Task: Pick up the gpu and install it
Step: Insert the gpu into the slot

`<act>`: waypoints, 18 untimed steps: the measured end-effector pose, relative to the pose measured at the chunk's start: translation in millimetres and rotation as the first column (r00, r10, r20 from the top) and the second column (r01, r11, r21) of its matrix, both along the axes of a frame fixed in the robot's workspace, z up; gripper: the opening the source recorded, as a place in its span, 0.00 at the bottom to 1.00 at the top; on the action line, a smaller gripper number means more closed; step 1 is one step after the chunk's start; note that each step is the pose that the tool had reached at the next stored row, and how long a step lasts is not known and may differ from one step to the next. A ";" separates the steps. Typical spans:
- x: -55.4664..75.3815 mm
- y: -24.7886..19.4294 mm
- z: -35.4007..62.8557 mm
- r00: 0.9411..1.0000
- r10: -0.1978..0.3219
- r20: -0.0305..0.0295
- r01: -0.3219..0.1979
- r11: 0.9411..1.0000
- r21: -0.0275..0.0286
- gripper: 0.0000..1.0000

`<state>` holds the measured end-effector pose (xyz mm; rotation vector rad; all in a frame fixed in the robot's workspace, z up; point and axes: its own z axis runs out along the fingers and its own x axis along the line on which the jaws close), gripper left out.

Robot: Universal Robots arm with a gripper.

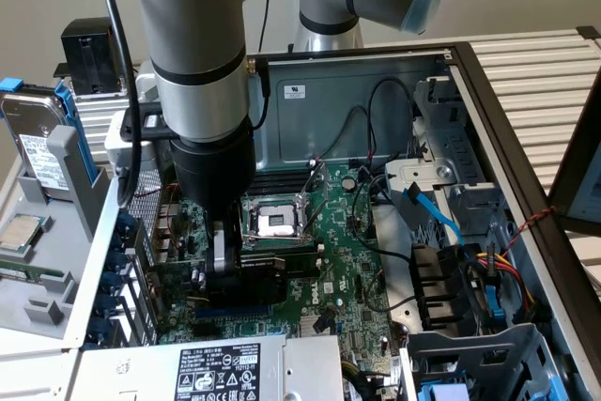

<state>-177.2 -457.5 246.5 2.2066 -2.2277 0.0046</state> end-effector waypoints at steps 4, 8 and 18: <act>0.0 0.0 0.0 1.000 0.005 0.000 -0.005 1.000 0.000 0.27; 0.0 0.0 0.0 1.000 0.009 0.000 -0.009 1.000 0.000 0.27; -0.3 0.0 -0.2 1.000 0.011 0.000 -0.011 1.000 -0.001 0.27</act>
